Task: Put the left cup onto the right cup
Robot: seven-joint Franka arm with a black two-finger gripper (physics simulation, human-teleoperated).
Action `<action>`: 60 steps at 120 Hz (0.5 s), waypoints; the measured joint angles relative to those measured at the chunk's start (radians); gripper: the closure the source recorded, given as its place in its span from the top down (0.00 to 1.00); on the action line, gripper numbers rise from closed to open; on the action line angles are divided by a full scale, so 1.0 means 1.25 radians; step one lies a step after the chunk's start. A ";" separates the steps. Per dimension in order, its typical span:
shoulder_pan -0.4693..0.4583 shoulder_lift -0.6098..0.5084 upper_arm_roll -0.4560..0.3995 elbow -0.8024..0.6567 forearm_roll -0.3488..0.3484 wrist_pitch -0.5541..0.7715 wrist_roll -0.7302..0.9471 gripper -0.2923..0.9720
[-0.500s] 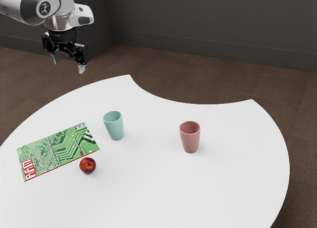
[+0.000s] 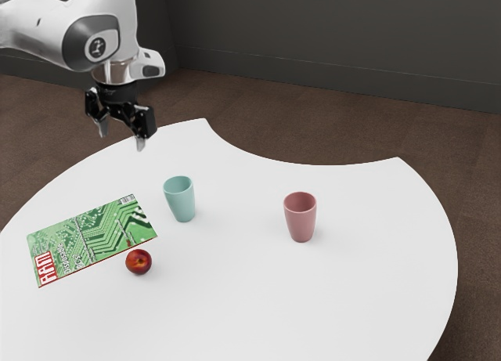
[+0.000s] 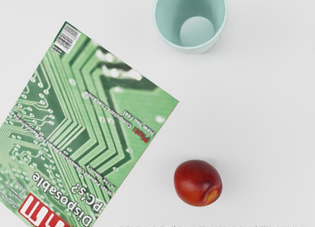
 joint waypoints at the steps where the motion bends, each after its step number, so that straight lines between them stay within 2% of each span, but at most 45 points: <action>1: 0.001 0.004 -0.001 -0.001 -0.002 0.001 0.000 0.77; 25: 0.002 0.077 -0.016 -0.009 -0.041 0.029 -0.003 0.77; 60: -0.002 0.180 -0.033 -0.018 -0.070 0.157 -0.004 0.77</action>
